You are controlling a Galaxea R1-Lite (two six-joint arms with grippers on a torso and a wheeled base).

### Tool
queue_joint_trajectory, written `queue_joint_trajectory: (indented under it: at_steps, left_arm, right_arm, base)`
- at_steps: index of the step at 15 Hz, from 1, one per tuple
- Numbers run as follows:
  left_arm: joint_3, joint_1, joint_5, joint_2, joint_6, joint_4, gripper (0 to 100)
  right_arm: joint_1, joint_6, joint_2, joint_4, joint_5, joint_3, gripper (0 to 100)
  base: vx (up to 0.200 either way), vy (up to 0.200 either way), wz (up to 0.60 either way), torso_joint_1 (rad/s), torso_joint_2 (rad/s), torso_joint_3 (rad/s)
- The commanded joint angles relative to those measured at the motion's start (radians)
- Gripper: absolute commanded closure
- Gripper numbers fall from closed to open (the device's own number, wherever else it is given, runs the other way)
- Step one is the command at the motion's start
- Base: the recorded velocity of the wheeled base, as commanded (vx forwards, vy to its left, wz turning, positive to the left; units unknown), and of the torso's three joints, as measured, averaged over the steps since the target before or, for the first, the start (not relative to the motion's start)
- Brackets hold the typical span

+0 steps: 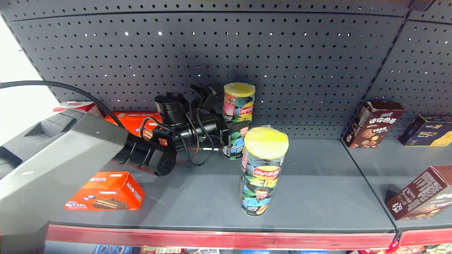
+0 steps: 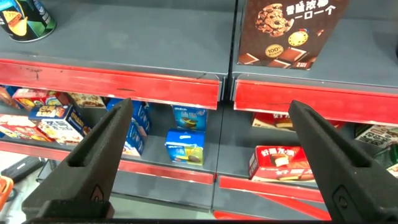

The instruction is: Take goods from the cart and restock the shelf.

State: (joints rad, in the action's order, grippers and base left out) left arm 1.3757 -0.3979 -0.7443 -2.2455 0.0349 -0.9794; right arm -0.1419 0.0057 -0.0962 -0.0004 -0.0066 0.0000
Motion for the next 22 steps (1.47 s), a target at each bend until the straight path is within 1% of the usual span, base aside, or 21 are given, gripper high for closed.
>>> queue_joint_trajectory:
  at_steps: [1,2,4,5,6,7,11,12,13,17,18,21,22]
  left_arm:
    - [0.000,-0.010,0.000,-0.011,-0.024,-0.024,100]
    - [0.000,-0.016,0.002,-0.011,-0.044,-0.044,100]
    - [-0.004,-0.021,0.002,-0.012,-0.059,-0.061,100]
    - [-0.004,-0.022,0.002,-0.014,-0.059,-0.062,100]
    - [-0.015,-0.032,0.006,-0.022,-0.059,-0.087,100]
    - [-0.029,-0.038,0.023,-0.029,-0.059,-0.113,100]
    - [-0.069,-0.052,0.029,-0.040,-0.059,-0.151,100]
    - [-0.078,-0.052,0.029,-0.040,-0.055,-0.162,100]
    - [-0.090,-0.050,0.029,-0.042,-0.052,-0.167,0]
    - [-0.136,-0.042,0.029,-0.025,-0.050,-0.183,0]
    - [-0.165,-0.041,0.029,0.000,-0.050,-0.183,0]
    - [-0.294,-0.019,0.029,0.086,-0.047,-0.183,0]
    - [-0.314,-0.009,0.029,0.101,-0.035,-0.180,0]
  right_arm:
    - [-0.001,0.000,-0.004,-0.001,-0.001,0.000,0]
    - [-0.001,0.000,-0.004,0.000,-0.001,0.000,0]
    - [-0.001,0.000,-0.002,-0.001,-0.001,0.000,0]
    - [-0.001,0.000,-0.004,0.000,-0.001,0.000,0]
    - [-0.001,0.000,-0.004,0.000,0.000,0.000,0]
    - [-0.001,0.000,-0.004,0.000,0.000,0.000,0]
    - [-0.001,0.000,-0.004,-0.001,-0.001,0.000,0]
    - [-0.001,0.000,-0.004,0.000,0.000,0.000,0]
    - [-0.001,0.000,-0.004,0.000,-0.001,0.000,0]
    - [-0.001,0.000,-0.004,0.000,0.000,0.000,0]
    - [-0.001,0.000,-0.004,-0.001,0.000,0.000,0]
    - [-0.001,0.000,-0.002,-0.001,0.000,0.000,0]
    - [-0.001,0.000,-0.004,0.000,0.000,0.000,0]
  base:
    - [0.000,0.000,0.00,0.000,0.00,0.000]
    - [0.000,0.000,0.00,0.000,0.00,0.000]
    - [0.000,0.000,0.00,0.000,0.00,0.000]
    - [0.000,0.000,0.00,0.000,0.00,0.000]
    - [0.000,0.000,0.00,0.000,0.00,0.000]
    - [0.000,0.000,0.00,0.000,0.00,0.000]
    - [0.000,0.000,0.00,0.000,0.00,0.000]
    - [0.000,0.000,0.00,0.000,0.00,0.000]
    - [0.000,0.000,0.00,0.000,0.00,0.000]
    - [0.000,0.000,0.00,0.000,0.00,0.000]
    - [0.000,0.000,0.00,0.000,0.00,0.000]
    - [0.000,0.000,0.00,0.000,0.00,0.000]
    - [0.000,0.000,0.00,0.000,0.00,0.000]
